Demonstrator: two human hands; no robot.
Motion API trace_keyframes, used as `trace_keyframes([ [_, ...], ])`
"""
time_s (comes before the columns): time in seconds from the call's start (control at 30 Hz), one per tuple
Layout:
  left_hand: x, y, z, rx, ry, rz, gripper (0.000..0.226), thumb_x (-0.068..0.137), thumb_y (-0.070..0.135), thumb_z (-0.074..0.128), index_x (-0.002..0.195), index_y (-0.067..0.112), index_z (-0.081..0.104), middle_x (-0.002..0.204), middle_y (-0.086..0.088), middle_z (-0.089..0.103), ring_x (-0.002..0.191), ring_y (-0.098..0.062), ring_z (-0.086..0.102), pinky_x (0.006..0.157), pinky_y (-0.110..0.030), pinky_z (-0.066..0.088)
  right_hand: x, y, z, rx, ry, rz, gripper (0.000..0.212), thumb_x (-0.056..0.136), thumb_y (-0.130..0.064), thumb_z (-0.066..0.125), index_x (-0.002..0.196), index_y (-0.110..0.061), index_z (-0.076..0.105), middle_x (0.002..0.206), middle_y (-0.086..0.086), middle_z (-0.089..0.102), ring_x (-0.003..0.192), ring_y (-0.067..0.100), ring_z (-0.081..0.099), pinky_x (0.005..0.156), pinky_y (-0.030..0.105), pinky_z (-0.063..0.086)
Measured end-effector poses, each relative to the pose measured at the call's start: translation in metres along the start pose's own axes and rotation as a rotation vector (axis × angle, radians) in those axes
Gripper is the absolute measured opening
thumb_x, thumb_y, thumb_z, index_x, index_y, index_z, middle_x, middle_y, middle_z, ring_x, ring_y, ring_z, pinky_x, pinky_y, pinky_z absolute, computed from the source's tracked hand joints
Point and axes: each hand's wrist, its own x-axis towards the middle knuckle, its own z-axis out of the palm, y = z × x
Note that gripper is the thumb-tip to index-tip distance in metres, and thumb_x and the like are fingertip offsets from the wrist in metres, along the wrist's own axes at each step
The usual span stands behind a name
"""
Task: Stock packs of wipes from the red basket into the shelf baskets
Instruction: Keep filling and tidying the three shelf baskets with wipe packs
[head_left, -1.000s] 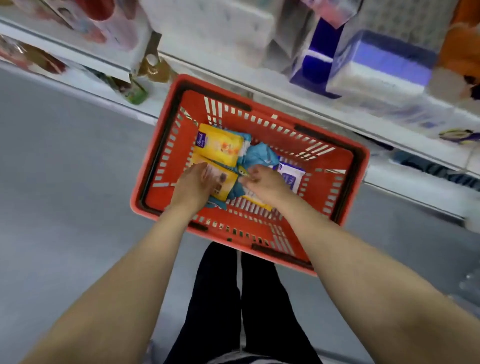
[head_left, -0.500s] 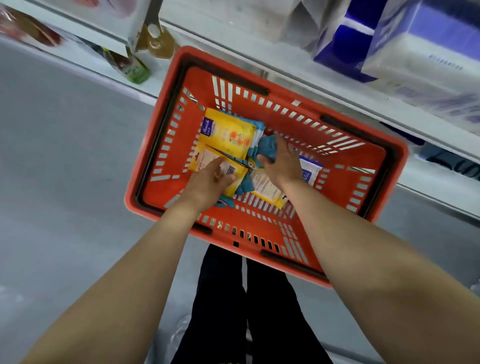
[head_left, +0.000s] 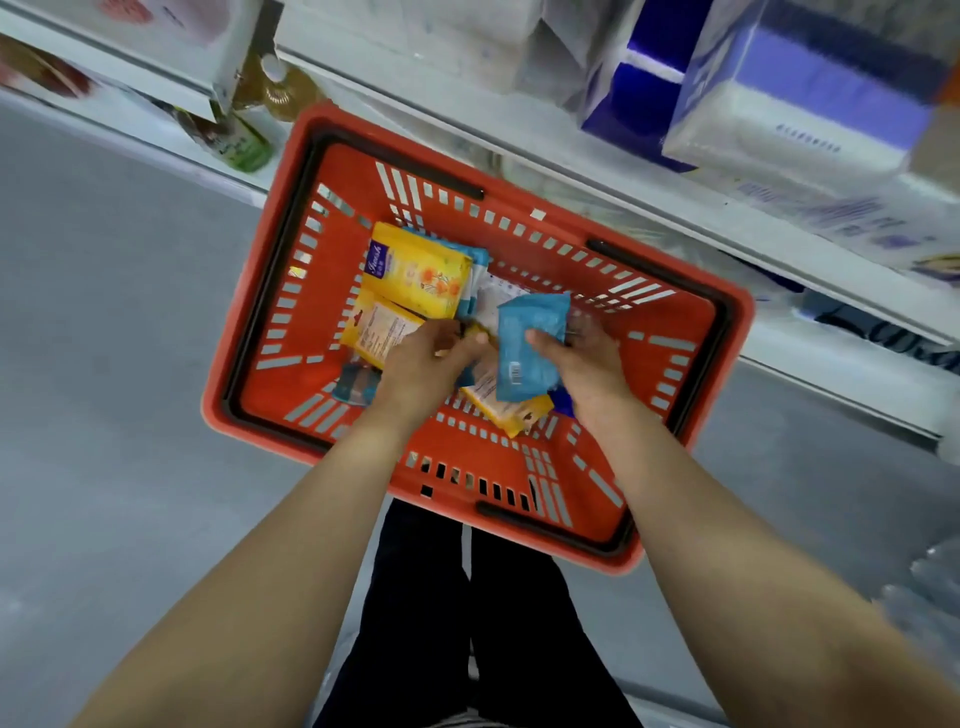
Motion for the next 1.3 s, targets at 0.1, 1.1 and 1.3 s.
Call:
trace_keyframes([
  [0.1,-0.001,0.01,0.01,-0.173,-0.123,-0.077,0.054,0.083,0.051,0.072,0.123,0.016,0.064,0.116,0.001,0.069,0.106,-0.018,0.066,0.094,-0.042,0.055,-0.02,0.006,0.005,0.052,-0.155,0.048,0.034,0.081,-0.02,0.081,0.11,-0.009,0.067,0.105,0.004,0.076,0.091,0.018,0.074,0.076,0.032,0.06],
  [1.1,0.0,-0.002,0.019,-0.633,0.015,-0.211,0.032,0.085,0.023,0.077,0.113,0.012,0.067,0.108,-0.005,0.075,0.097,-0.021,0.073,0.083,-0.036,0.059,-0.035,0.014,0.017,0.179,-0.168,0.111,0.013,0.087,-0.028,0.075,0.094,-0.019,0.07,0.098,0.003,0.077,0.091,0.021,0.074,0.079,0.037,0.059],
  [1.3,0.001,-0.009,0.015,-0.629,0.125,-0.256,0.033,0.086,0.016,0.076,0.116,0.008,0.066,0.104,-0.003,0.074,0.086,-0.013,0.072,0.057,-0.021,0.057,-0.017,0.032,0.008,-0.193,0.305,0.064,0.057,0.087,-0.04,0.074,0.135,-0.017,0.054,0.133,0.0,0.06,0.12,0.019,0.058,0.093,0.025,0.05],
])
